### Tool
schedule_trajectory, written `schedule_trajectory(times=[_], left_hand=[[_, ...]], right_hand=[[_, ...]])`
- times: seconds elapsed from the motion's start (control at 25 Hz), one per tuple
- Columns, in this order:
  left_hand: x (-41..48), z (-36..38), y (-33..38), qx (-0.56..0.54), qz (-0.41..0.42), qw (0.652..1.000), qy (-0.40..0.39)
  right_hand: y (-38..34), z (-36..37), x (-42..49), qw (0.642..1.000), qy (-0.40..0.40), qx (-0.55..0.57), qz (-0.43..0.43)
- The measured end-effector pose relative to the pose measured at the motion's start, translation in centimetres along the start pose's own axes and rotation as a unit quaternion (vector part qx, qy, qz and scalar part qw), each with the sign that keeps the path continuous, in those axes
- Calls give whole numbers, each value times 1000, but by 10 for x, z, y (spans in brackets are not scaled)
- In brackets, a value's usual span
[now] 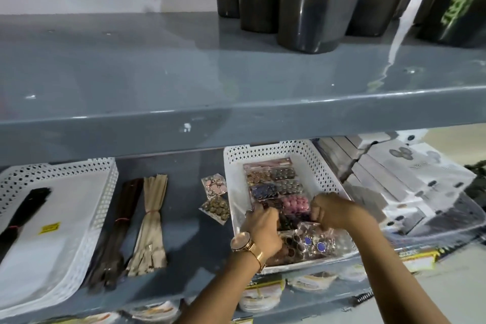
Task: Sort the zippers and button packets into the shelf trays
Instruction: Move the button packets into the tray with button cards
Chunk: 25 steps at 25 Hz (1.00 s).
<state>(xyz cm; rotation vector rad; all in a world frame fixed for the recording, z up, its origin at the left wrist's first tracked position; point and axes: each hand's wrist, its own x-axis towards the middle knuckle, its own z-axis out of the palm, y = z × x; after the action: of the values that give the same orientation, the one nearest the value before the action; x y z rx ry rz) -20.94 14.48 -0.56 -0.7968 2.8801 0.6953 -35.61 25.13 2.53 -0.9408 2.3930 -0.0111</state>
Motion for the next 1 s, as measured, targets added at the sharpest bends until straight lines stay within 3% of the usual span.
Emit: schedule_trajectory(times=[0.12,0.2,0.28,0.32,0.44,0.56,0.68,0.76,0.88,1.0], left_hand=[[-9,-24,-18,-114,43,986,115],[-9,-42,-38,-175,55,948,260],[-5,-50,-69,-204,-10,914,350],[-1,-51,-86,-217,-61,911,346],[13,-40,-121,-175,-202,941,207],[22,-29,-121,-50,-193,967,160],[29,-27,-122,-83,-196,968,133],[27,-32,-132,-168,-210,958,104],[17,-41,-154,-206,-221,950,83],[7,-56,-166,-286,-225,923,123]], right_hand=[[-29,-10,-1,998,45,-4,-52],[-64,-10,1,988,50,52,-138],[-100,-6,9,966,111,62,-226],[-117,-3,17,947,162,53,-271],[-164,4,54,904,234,-17,-356],[-200,5,92,918,177,-176,-308],[-213,4,115,915,107,-290,-258],[-215,6,124,925,81,-275,-250],[-216,6,129,928,58,-245,-273],[-214,-7,125,949,33,-108,-295]])
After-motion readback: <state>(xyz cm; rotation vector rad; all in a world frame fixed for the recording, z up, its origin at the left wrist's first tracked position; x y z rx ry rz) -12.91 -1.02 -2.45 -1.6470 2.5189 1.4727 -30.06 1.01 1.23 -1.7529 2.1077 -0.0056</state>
